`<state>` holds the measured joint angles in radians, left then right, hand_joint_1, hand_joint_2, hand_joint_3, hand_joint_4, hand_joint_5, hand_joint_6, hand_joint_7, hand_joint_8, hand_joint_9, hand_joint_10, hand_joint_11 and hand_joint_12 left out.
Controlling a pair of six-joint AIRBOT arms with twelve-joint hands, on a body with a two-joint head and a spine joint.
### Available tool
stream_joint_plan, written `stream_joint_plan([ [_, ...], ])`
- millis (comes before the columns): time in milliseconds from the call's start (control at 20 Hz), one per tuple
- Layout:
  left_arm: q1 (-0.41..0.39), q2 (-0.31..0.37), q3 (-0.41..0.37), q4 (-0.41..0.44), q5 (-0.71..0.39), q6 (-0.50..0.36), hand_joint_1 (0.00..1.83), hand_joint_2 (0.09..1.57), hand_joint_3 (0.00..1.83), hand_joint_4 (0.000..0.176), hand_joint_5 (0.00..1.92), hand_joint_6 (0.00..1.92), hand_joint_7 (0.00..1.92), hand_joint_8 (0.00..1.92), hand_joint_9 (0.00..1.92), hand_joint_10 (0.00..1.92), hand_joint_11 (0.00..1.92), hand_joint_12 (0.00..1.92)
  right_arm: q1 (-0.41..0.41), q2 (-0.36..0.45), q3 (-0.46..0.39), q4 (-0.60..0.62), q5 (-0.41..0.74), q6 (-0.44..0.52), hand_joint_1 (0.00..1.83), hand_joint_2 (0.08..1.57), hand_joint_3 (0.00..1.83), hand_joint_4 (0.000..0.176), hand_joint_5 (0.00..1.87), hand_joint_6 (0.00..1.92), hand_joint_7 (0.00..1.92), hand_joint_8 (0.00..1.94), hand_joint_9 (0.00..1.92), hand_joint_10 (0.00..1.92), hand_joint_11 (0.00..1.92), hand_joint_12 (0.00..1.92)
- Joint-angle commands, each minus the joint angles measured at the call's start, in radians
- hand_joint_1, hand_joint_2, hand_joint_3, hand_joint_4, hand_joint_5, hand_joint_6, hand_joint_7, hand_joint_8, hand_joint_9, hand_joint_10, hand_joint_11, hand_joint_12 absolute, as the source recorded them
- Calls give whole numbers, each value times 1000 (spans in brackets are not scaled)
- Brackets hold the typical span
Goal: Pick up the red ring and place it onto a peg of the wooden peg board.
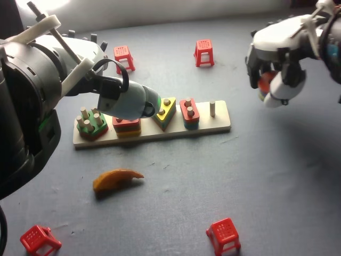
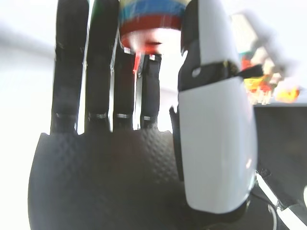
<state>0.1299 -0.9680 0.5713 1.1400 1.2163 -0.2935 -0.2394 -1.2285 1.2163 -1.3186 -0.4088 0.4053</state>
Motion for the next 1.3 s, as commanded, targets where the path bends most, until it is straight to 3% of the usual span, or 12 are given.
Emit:
stream_joint_plan([
  [0, -7, 2, 1, 92, 5, -2, 0, 1099, 0, 0, 115, 1, 104, 3, 81, 3, 0, 186, 17, 0, 0, -40, 18, 0, 1377, 1099, 2, 0, 953, 1067, 985, 859, 984, 1106, 850, 1259],
  [600, -7, 2, 1, 92, 5, -2, 0, 1084, 0, 0, 71, 0, 51, 0, 45, 0, 0, 176, 95, -83, 0, -44, 20, -14, 1378, 1100, 0, 0, 958, 1053, 984, 842, 986, 1124, 835, 1275],
  [850, -7, 2, 1, 92, 5, -2, 0, 1087, 0, 0, 86, 2, 71, 2, 58, 3, 0, 173, 90, -97, -1, -22, 24, -14, 1368, 1125, 2, 0, 912, 1119, 911, 961, 942, 1197, 797, 1339],
  [1050, -7, 2, 1, 92, 5, -2, 0, 1086, 1, 0, 81, 0, 73, 1, 66, 0, 0, 243, 83, -107, -1, -4, 24, -14, 1371, 1114, 0, 0, 944, 1092, 961, 883, 933, 1174, 791, 1310],
  [1250, -7, 2, 2, 92, 5, -2, 0, 1087, 0, 0, 39, 0, 24, 0, 25, 0, 0, 159, 68, -119, -1, -4, 23, -14, 1375, 1104, 0, 0, 946, 1069, 999, 836, 959, 1152, 813, 1333],
])
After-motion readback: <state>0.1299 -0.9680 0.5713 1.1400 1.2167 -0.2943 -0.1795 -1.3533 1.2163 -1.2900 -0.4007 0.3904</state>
